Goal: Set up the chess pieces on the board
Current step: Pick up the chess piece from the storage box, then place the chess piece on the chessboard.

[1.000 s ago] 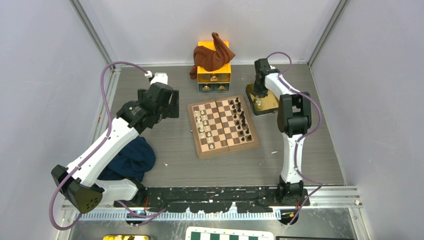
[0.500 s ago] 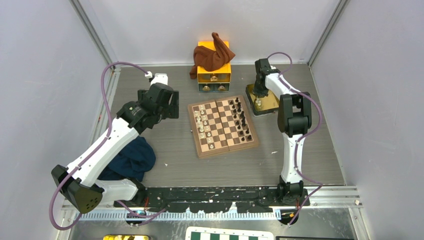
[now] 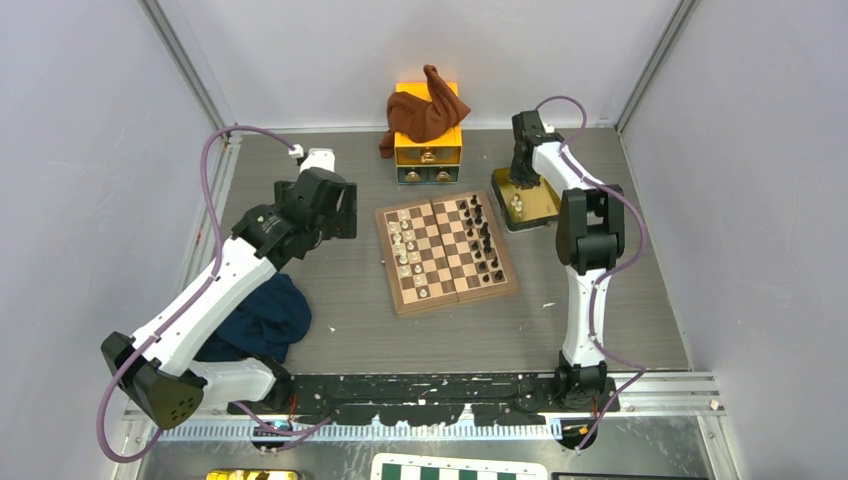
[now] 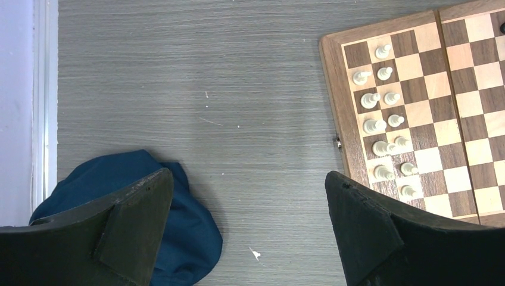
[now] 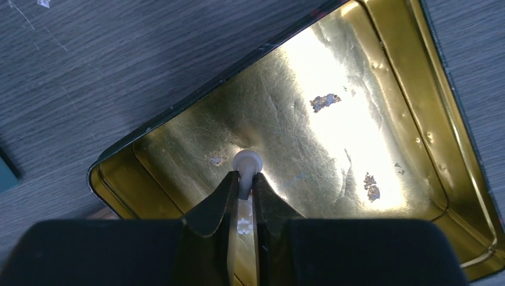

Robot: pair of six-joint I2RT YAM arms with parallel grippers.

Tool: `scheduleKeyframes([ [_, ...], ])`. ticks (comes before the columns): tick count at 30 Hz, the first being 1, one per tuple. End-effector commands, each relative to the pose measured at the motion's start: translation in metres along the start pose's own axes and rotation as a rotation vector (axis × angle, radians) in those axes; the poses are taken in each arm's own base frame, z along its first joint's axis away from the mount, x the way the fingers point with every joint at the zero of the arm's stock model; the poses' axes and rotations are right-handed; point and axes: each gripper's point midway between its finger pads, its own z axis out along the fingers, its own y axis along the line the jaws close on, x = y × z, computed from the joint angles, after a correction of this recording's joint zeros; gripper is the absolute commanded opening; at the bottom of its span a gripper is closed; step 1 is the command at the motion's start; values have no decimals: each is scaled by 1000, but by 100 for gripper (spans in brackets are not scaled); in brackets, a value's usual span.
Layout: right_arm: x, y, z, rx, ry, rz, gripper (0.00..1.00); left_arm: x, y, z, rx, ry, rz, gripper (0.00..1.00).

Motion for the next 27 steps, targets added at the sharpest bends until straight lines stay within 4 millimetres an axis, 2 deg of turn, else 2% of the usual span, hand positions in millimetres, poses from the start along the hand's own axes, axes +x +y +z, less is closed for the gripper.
scheduleKeyframes([
  [1, -55, -2, -55, -25, -156, 22, 5, -12, 8, -10, -7, -59, -31, 99],
  [7, -60, 1, -99, -66, -197, 14, 4, -9, 7, -11, 9, -54, -45, 99],
  [12, -42, 14, -151, -136, -201, -49, 1, -6, 6, -11, 15, -48, -47, 99],
  [18, 14, 50, -211, -231, -182, -200, 1, -9, 6, -10, 11, -51, -43, 99],
  [27, 130, 117, -287, -467, -107, -427, 1, -10, 11, -14, 4, -53, -57, 99],
])
